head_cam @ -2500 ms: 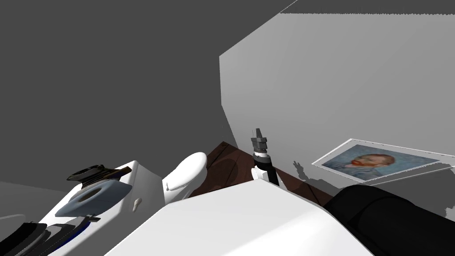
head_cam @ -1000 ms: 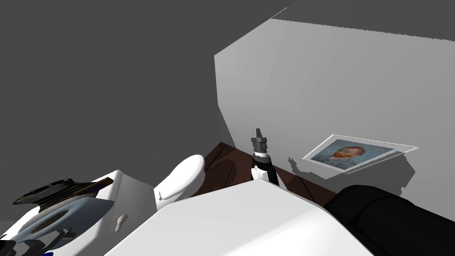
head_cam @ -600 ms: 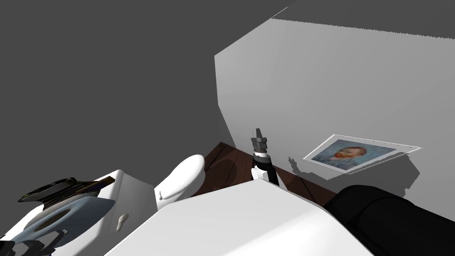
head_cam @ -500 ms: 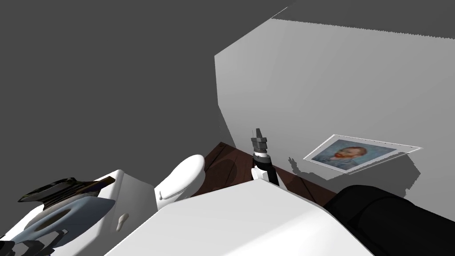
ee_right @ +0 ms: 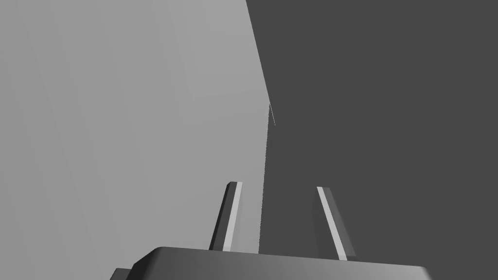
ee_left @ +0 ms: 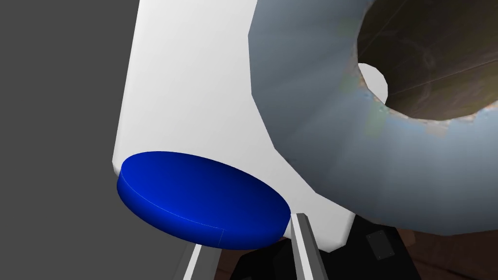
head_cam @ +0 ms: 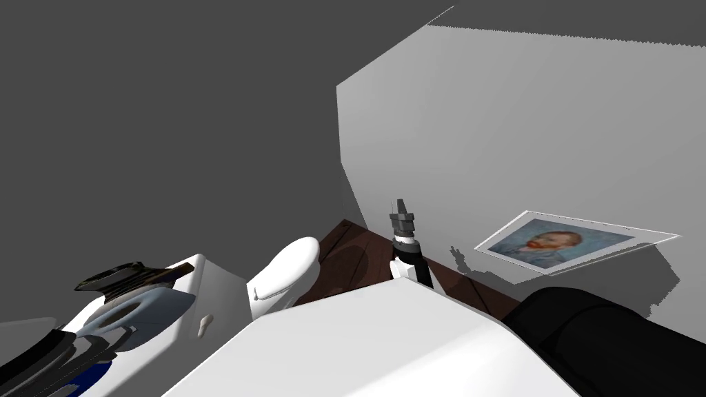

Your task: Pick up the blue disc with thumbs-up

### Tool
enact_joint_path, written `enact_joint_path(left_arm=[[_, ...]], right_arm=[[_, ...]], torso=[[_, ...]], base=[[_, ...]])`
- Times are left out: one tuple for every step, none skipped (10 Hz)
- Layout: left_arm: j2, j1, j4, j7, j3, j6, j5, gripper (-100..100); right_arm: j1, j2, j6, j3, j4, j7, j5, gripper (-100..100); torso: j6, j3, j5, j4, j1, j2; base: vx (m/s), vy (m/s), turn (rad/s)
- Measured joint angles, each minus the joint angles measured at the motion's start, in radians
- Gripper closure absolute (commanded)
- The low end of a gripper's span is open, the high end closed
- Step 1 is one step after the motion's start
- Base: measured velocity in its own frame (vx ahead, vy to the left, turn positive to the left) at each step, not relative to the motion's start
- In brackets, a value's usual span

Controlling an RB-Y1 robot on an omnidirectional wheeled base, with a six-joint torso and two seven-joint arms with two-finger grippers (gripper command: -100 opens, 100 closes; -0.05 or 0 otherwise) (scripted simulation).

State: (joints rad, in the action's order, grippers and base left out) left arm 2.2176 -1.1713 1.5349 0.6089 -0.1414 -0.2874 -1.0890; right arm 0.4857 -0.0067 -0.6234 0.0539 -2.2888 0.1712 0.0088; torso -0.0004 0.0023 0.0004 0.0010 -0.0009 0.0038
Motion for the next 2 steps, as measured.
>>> enact_joint_path(left_arm=[[0.009,0.000,-0.005,0.000,0.015,-0.014,0.005,100],[0.010,-0.001,-0.006,0.000,0.017,-0.017,0.005,0]], right_arm=[[0.000,0.000,0.000,0.000,0.000,0.000,0.000,0],[0.000,0.000,0.000,0.000,0.000,0.000,0.000,0]], torso=[[0.000,0.000,0.000,0.000,0.000,0.000],[0.000,-0.001,0.001,0.000,0.001,-0.002]], base=[[-0.021,-0.007,0.008],[0.000,0.000,0.000]])
